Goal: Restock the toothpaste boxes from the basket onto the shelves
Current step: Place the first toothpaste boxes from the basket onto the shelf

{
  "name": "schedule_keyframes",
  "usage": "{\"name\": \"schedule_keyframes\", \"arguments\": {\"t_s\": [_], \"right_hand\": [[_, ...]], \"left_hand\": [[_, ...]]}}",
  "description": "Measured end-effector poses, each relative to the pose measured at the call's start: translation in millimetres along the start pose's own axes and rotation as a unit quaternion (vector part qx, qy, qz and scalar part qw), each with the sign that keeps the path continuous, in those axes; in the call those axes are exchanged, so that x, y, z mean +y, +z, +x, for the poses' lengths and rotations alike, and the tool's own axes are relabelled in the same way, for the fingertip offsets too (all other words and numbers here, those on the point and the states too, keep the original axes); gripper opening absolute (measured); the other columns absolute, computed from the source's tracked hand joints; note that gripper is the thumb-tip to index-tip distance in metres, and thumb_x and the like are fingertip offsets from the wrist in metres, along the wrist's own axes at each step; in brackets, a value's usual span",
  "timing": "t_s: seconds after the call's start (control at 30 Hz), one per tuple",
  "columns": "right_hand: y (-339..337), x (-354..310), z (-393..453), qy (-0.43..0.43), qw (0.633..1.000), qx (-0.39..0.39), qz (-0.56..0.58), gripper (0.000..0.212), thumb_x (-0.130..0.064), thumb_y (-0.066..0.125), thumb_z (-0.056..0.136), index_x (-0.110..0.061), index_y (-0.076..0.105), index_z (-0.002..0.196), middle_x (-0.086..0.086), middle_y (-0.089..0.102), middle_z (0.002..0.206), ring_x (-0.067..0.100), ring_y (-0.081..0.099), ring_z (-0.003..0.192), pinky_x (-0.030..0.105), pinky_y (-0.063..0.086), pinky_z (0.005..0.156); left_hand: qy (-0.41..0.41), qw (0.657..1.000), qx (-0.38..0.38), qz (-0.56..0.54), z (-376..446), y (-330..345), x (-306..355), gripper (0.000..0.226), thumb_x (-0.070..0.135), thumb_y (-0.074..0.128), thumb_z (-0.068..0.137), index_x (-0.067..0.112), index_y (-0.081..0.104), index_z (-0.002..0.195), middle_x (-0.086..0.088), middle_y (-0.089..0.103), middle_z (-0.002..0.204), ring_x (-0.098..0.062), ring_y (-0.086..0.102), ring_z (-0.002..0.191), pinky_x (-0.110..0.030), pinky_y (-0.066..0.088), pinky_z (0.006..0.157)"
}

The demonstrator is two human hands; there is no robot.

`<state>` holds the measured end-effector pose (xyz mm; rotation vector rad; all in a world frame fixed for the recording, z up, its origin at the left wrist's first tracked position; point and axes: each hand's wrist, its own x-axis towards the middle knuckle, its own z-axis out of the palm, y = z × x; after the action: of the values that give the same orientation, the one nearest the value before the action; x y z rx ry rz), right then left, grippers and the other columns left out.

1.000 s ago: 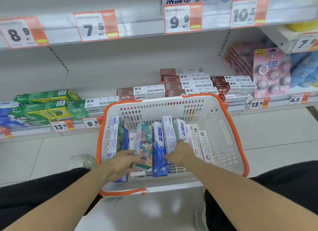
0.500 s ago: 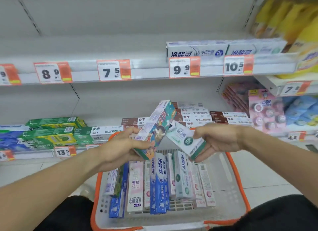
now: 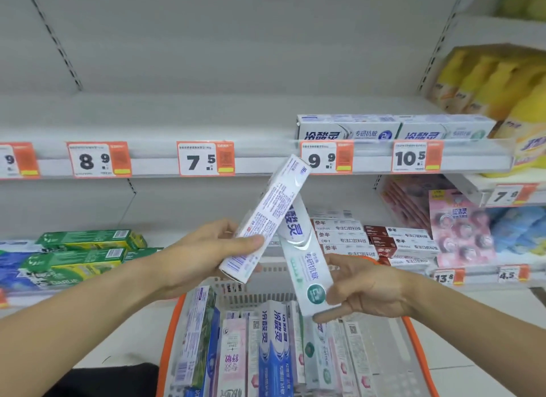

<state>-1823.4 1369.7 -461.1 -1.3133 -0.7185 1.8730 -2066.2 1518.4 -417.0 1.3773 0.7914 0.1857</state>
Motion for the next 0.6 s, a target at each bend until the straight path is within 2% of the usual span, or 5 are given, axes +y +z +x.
{"name": "schedule_keyframes", "arguments": {"t_s": [0.1, 0.2, 0.33, 0.43, 0.6], "right_hand": [[-3.2, -7.1, 0.8, -0.035, 0.999, 0.000, 0.010, 0.082, 0.010, 0.071, 0.070, -0.016, 0.044, 0.143, 0.021, 0.062, 0.133, 0.040, 0.063, 0.118, 0.053, 0.055, 0.094], [3.2, -15.0, 2.8, -0.083, 0.996, 0.026, 0.027, 0.079, 0.014, 0.069, 0.072, -0.017, 0.047, 0.142, 0.023, 0.063, 0.131, 0.043, 0.062, 0.119, 0.052, 0.056, 0.093], [21.7, -24.0, 5.4, -0.146, 0.988, 0.029, 0.043, 0.078, 0.018, 0.068, 0.075, -0.017, 0.048, 0.142, 0.025, 0.062, 0.132, 0.043, 0.060, 0.121, 0.051, 0.056, 0.093], [36.8, -27.4, 5.0, -0.181, 0.982, 0.031, 0.044, 0.074, 0.013, 0.071, 0.077, -0.019, 0.051, 0.139, 0.023, 0.064, 0.129, 0.040, 0.063, 0.118, 0.049, 0.058, 0.090], [45.1, -25.2, 2.8, -0.188, 0.981, 0.047, -0.004, 0.071, 0.010, 0.075, 0.077, -0.021, 0.055, 0.137, 0.020, 0.067, 0.126, 0.039, 0.066, 0.112, 0.049, 0.059, 0.087]], "left_hand": [[0.008, 0.999, 0.038, 0.036, 4.0, -2.3, -0.4, 0.076, 0.032, 0.087, 0.056, 0.013, 0.052, 0.121, -0.008, 0.076, 0.106, -0.027, 0.075, 0.094, -0.050, 0.057, 0.092], [0.018, 0.995, 0.064, 0.070, 6.9, 3.7, -5.8, 0.053, 0.019, 0.088, 0.070, 0.015, 0.059, 0.113, 0.002, 0.078, 0.096, -0.017, 0.075, 0.085, -0.036, 0.061, 0.080], [0.036, 0.998, 0.002, 0.051, 5.2, 10.9, -3.9, 0.047, 0.021, 0.080, 0.082, 0.019, 0.061, 0.125, 0.002, 0.075, 0.113, -0.022, 0.072, 0.103, -0.051, 0.056, 0.094], [0.050, 0.998, -0.023, -0.001, 3.1, 13.0, -2.0, 0.045, 0.025, 0.072, 0.089, 0.022, 0.059, 0.132, 0.002, 0.071, 0.122, -0.023, 0.069, 0.111, -0.049, 0.052, 0.099], [0.063, 0.997, 0.011, -0.047, 4.7, 14.7, -8.0, 0.058, 0.021, 0.086, 0.071, 0.012, 0.063, 0.124, -0.005, 0.073, 0.118, -0.030, 0.068, 0.112, -0.049, 0.051, 0.100]]}}
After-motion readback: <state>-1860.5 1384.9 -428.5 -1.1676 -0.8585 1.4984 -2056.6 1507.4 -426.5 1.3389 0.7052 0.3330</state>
